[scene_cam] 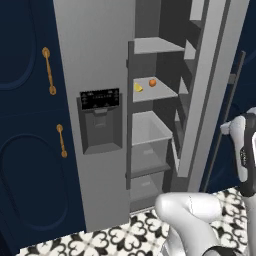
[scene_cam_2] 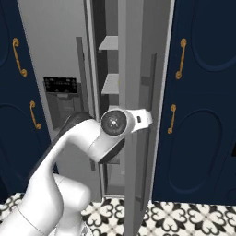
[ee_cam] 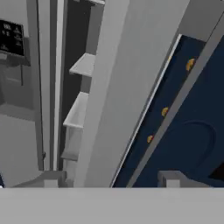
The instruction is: Grab a lemon wedge from the fridge and one ice cube from the ice bowl, and put them in the glass of lemonade.
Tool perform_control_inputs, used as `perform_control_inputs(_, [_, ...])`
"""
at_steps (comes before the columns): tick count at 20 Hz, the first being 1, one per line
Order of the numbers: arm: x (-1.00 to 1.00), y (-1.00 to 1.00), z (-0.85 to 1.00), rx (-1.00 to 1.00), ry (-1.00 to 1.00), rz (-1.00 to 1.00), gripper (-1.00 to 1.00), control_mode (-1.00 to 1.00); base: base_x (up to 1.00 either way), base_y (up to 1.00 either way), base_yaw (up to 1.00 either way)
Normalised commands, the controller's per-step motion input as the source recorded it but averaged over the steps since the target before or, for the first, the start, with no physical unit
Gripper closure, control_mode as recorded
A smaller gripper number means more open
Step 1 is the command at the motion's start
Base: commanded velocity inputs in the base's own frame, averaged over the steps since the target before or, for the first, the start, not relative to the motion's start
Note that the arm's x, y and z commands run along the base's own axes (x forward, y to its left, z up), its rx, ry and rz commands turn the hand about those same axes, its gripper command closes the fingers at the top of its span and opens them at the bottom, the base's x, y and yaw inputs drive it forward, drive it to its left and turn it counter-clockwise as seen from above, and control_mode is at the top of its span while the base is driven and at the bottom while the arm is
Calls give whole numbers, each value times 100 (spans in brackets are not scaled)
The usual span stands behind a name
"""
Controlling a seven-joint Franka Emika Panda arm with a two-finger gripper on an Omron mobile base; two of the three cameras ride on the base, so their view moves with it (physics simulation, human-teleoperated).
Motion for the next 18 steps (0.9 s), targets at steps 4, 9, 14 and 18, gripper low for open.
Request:
perform_control_inputs(4, [-34, 100, 0, -70, 3, 0, -100, -100, 0, 0, 0])
perform_control_inputs(9, [2, 100, 0, -64, 18, 0, -100, -100, 0, 0, 0])
perform_control_inputs(14, [67, 69, 0, -36, 21, 2, -100, -100, 0, 0, 0])
perform_control_inputs(18, [100, 0, 0, -5, 19, 7, -100, -100, 0, 0, 0])
